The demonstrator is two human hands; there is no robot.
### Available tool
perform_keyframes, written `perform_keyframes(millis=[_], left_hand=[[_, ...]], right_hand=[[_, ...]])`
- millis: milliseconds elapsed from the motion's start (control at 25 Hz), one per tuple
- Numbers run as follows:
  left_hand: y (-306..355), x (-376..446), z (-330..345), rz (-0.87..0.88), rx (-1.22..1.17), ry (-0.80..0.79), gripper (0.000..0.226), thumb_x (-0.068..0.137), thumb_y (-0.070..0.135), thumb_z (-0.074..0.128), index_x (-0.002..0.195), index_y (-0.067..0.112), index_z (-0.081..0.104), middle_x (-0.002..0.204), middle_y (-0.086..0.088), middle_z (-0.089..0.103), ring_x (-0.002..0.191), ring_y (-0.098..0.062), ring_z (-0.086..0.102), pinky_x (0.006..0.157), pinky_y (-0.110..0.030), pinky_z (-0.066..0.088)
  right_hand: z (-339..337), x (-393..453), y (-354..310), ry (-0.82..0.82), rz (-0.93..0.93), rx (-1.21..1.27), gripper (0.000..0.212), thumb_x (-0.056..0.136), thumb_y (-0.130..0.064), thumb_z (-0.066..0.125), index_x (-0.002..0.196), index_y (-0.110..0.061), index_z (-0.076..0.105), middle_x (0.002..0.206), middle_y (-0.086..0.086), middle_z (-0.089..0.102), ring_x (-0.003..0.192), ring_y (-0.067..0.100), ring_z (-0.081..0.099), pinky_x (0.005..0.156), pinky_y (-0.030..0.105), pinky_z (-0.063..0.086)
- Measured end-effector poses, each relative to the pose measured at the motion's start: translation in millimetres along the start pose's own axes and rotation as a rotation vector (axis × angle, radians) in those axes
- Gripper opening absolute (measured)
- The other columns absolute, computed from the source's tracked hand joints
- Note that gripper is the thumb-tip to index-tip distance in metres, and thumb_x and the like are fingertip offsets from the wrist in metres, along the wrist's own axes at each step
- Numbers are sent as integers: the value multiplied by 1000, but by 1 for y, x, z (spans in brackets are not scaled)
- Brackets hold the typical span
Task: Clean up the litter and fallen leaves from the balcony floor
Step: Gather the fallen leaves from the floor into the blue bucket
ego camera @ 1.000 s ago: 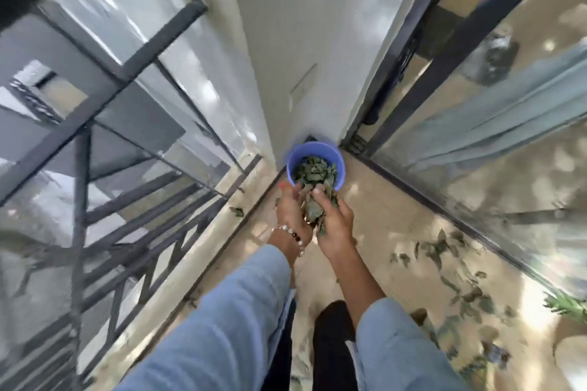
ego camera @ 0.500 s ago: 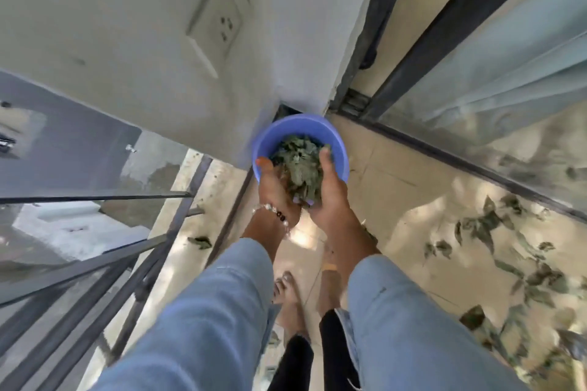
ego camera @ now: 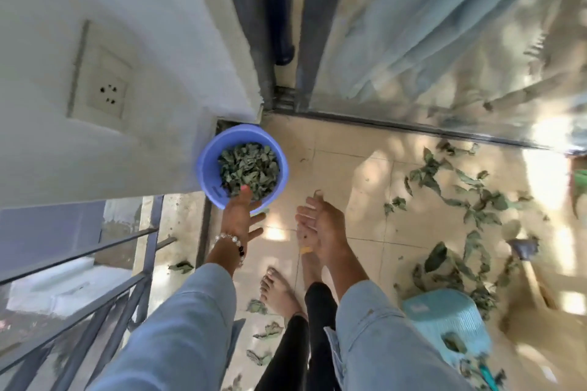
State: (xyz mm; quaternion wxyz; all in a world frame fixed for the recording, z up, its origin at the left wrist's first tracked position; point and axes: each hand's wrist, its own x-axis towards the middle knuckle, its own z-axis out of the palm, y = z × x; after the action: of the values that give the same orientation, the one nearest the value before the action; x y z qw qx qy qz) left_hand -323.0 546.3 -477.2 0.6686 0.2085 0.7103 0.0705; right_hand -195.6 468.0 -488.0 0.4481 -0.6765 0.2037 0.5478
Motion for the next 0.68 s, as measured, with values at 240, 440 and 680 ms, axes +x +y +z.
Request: perform_keyframes(millis=[240, 440, 680], left_hand=[[-12, -39, 94, 284, 545, -105, 7, 93, 14, 60, 87, 14, 63, 59, 5, 65, 66, -26, 58, 56, -27, 49], [-30, -42, 210, 430, 1045, -267, 16, 84, 35, 57, 87, 23, 67, 77, 2, 73, 88, -31, 69, 85, -49, 55], [-47, -48, 345, 442, 1295, -265, 14, 84, 26, 62, 73, 34, 61, 69, 2, 71, 80, -27, 70, 81, -42, 57]], right_hand=[[-127, -36, -30, 151, -320, -341, 24, 96, -24, 56, 78, -10, 63, 67, -2, 62, 58, 7, 55, 52, 4, 39], [-257, -4, -50, 354, -265, -232, 24, 94, -24, 58, 77, -11, 68, 69, 6, 70, 69, 26, 66, 69, 40, 53], [-390, 33, -87, 499, -176, -302, 22, 94, -23, 56, 95, -8, 72, 88, 9, 72, 79, 24, 63, 73, 31, 47]])
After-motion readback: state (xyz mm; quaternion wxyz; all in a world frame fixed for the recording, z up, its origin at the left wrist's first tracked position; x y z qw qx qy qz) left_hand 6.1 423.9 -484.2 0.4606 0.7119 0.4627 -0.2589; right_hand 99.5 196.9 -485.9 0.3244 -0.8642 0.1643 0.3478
